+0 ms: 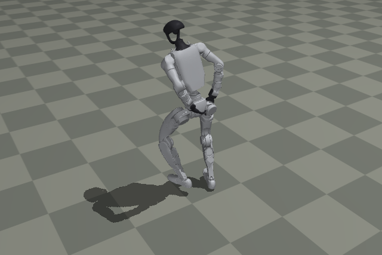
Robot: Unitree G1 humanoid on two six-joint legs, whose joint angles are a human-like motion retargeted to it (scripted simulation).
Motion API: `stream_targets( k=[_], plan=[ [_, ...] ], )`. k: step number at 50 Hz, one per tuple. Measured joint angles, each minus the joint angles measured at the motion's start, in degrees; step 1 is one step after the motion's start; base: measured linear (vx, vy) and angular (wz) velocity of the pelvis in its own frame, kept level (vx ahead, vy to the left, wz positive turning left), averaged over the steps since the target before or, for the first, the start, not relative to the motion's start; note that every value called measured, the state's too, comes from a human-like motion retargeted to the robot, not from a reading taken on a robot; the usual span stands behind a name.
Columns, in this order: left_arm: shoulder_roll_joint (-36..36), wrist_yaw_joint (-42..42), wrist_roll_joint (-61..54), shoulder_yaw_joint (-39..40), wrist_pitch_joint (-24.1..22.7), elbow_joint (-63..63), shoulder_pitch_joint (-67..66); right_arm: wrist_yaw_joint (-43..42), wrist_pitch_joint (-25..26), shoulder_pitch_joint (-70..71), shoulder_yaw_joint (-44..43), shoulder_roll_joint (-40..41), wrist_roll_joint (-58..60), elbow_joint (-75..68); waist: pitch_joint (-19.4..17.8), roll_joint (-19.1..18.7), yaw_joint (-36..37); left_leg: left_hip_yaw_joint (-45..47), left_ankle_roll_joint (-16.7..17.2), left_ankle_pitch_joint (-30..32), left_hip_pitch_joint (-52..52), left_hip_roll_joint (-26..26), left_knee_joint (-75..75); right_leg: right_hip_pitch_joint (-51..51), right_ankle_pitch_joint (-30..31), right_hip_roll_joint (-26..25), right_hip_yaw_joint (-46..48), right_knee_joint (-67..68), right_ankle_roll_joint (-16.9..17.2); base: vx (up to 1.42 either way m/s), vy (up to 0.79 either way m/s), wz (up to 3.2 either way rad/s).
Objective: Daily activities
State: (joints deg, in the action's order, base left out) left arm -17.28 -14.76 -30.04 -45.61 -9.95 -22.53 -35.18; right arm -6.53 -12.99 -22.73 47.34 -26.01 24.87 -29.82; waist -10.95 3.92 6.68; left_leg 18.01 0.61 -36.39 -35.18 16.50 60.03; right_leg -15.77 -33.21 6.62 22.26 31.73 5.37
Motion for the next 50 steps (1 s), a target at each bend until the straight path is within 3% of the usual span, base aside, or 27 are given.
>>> stream_targets(
  k=[5, 10, 14, 18, 23, 28, 32, 36, 41, 45, 50],
  plan=[
    [-1.15, 2.31, -1.88, 1.77, 1.46, 1.89, -0.61, 1.16, -0.18, -1.78, -2.86, 0.29, 0.5, -2.76, 1.43, -1.06, 0.48, 12.81, 2.52, 8.94, -1.4, -1.52, -33.16, 7.14, -0.76, 1.93, 12.91, -3.21, 0.37, 0.55, 0.19, 1.7],
    [0.22, 4.02, -6.48, 2.55, 2.74, 2.25, -2.2, 0.14, 0.61, -3.94, -4.62, 2.79, -2.48, -4.75, 3.4, -0.51, 1.69, 11.31, -0.07, 13.45, -1.68, -3.87, -31.4, 8.36, 1.8, 9.98, 17.37, 12.47, -2.5, 0.71, 0.25, 1.13],
    [1.4, 4.92, -7.15, 1.66, 3.34, 2.05, -2.5, -0.1, 1.32, -5.27, -5.55, 5.34, -5.33, -5.25, 1.85, 1.21, -0.87, 5.3, -3.66, 11.71, 2.58, -12.8, -29.55, 1.35, 8.77, 21.82, 10.03, 37.39, -6.45, 0.76, 0.25, 1.67],
    [1.88, 5.67, -6.12, 0.01, 3.04, 1.55, -2.18, -1.49, 1.17, -4.9, -4.89, 6.61, -5.32, -4.8, 0.26, 2.98, -5.81, -1.68, -4.84, 10.97, 9.7, -22.61, -33.73, -8.81, 5.58, 25.68, 1.68, 46.78, -8.32, 0.75, 0.09, 2.07],
    [2.76, 5.71, -3.51, -1.23, 1.31, -0.49, -1.67, -4.72, -0.44, -3.44, -2.43, 7.22, -1.71, -4.79, -0.94, 2.6, -10.69, -12.46, -3.7, 8.23, 19.27, -27.37, -37.78, -17.87, 1.73, 19.72, -1.71, 33.71, -5.95, 0.77, -0.11, 1.79],
    [3.68, 6.59, 1.28, -2.39, -2.03, -3.4, -1.36, -6.99, -1.88, -2.74, -0.33, 7.05, 2.12, -5.17, -1.94, 0.01, -11.1, -20.58, -2.14, 1.03, 25.72, -25.63, -34.01, -19.65, 5.87, 7.04, -5.83, 4.38, 1.46, 0.75, -0.18, 1.24],
    [4.2, 8.71, 3.71, -2.26, -3.79, -4.93, -1.76, -8.67, -2.41, -2.81, 0.13, 6.71, 3.76, -4.98, -1.7, -0.65, -11.0, -25.0, -1.2, -3.85, 28.71, -25.08, -28.34, -21.0, 9.16, 1.91, -11.79, -6.53, 4.69, 0.72, -0.19, 1.09],
    [5.27, 10.45, 4.04, -1.15, -4.23, -6.83, -2.54, -10.29, -2.35, -3.37, -0.22, 6.42, 4.06, -4.71, -1.66, -2.21, -11.59, -27.03, 0.69, -4.92, 31.3, -22.43, -18.65, -19.83, 11.64, -1.19, -15.91, -1.15, 3.27, 0.72, -0.2, 1.12],
    [7.22, 8.38, 3.03, 0.02, -3.02, -9.82, -2.63, -10.32, -2.38, -3.37, 0.0, 6.13, 2.51, -4.61, -3.42, -4.79, -11.82, -25.35, 4.87, 5.52, 27.58, -16.53, 5.1, -14.49, 8.71, -4.22, -14.56, 8.67, -0.87, 0.65, -0.22, 0.97],
    [6.92, 3.86, 3.38, -0.94, -1.78, -9.61, -0.35, -8.89, -1.74, -2.11, 0.65, 6.04, 1.03, -4.46, -4.24, -5.21, -10.72, -19.31, 2.47, 8.28, 17.24, -10.58, 19.59, -8.01, 5.7, -4.64, -11.22, 7.06, -2.6, 0.58, -0.2, 0.87],
    [5.25, 1.43, 3.43, -3.47, -1.23, -6.58, 1.6, -6.76, -0.78, -1.32, 1.13, 5.71, 0.2, -4.34, -4.49, -4.93, -7.98, -11.72, -0.88, 2.66, 5.75, -6.86, 14.99, -1.05, 1.96, -4.13, -7.95, 4.02, -2.51, 0.6, -0.13, 0.58]
  ],
)
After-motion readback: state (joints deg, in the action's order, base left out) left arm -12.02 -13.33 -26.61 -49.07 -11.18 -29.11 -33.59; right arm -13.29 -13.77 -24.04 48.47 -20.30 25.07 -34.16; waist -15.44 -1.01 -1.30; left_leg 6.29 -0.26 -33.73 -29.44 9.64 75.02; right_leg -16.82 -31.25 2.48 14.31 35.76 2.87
